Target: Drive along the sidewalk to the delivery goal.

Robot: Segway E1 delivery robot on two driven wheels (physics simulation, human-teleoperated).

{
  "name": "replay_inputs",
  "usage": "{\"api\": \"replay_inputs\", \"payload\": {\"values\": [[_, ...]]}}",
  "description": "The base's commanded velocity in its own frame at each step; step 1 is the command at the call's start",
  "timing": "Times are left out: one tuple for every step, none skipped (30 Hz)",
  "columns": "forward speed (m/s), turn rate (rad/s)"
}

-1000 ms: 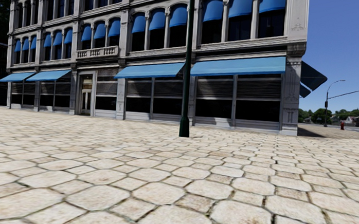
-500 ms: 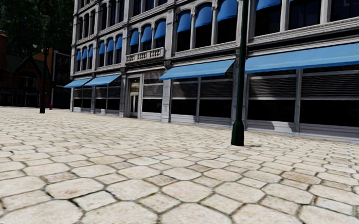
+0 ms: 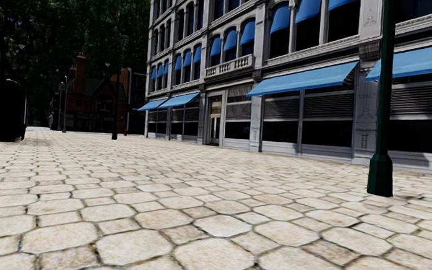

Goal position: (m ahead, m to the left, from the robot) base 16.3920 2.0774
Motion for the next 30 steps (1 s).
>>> {"api": "replay_inputs", "payload": {"values": [[2.00, 0.57], [2.00, 0.57], [2.00, 0.57], [2.00, 0.57], [2.00, 0.55], [2.00, 0.50], [2.00, 0.50], [2.00, 0.48], [2.00, 0.48], [2.00, 0.48], [2.00, 0.47], [2.00, 0.47], [2.00, 0.43], [2.00, 0.00], [2.00, 0.00], [2.00, 0.00], [2.00, 0.00], [2.00, 0.00], [2.00, 0.00], [2.00, 0.00], [2.00, 0.00], [2.00, 0.00], [2.00, 0.00], [2.00, 0.00], [2.00, 0.00], [2.00, 0.00], [2.00, 0.00], [2.00, 0.00], [2.00, 0.00], [2.00, 0.00]]}}
